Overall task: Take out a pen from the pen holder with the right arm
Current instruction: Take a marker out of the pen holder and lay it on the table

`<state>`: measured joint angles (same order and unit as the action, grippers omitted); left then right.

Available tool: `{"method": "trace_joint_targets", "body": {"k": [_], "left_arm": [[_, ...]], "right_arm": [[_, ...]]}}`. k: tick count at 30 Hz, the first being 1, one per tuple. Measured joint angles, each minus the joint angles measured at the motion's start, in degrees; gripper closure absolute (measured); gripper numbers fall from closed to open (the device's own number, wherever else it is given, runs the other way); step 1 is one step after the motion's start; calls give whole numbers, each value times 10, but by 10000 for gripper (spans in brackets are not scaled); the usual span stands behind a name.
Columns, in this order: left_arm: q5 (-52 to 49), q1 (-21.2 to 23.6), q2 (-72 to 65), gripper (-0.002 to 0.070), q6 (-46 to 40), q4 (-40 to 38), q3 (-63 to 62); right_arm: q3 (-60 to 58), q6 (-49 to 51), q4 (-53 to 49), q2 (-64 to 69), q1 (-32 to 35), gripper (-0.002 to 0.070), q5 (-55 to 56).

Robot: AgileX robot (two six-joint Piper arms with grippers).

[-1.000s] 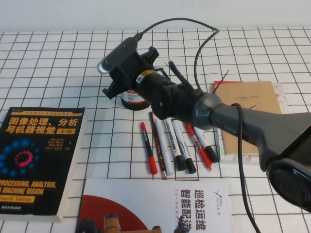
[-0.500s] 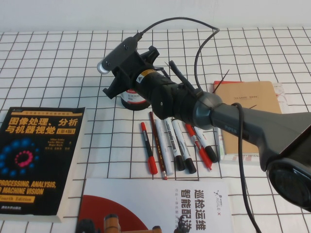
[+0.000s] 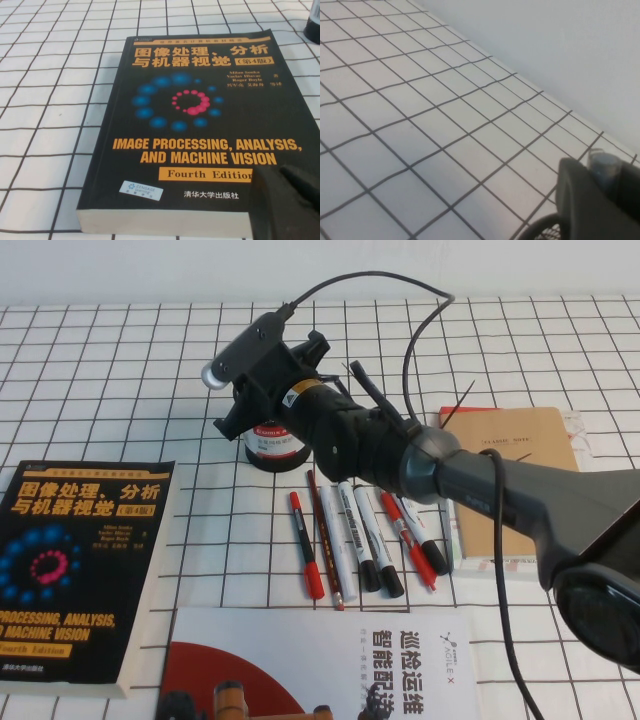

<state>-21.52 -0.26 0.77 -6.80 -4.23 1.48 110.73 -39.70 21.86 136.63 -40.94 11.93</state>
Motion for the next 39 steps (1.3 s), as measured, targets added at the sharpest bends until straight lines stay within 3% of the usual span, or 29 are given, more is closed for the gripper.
{"method": "trace_joint_targets", "body": {"k": [16,24,39], "left_arm": [[0,0,0,679,0,0,0],[0,0,0,679,0,0,0],[0,0,0,679,0,0,0]], "right_arm": [[0,37,-1,-121,25,605,-119],[0,214,-83,-228,42,605,-241],[-12,470,-185,-330,43,605,-649]]}}
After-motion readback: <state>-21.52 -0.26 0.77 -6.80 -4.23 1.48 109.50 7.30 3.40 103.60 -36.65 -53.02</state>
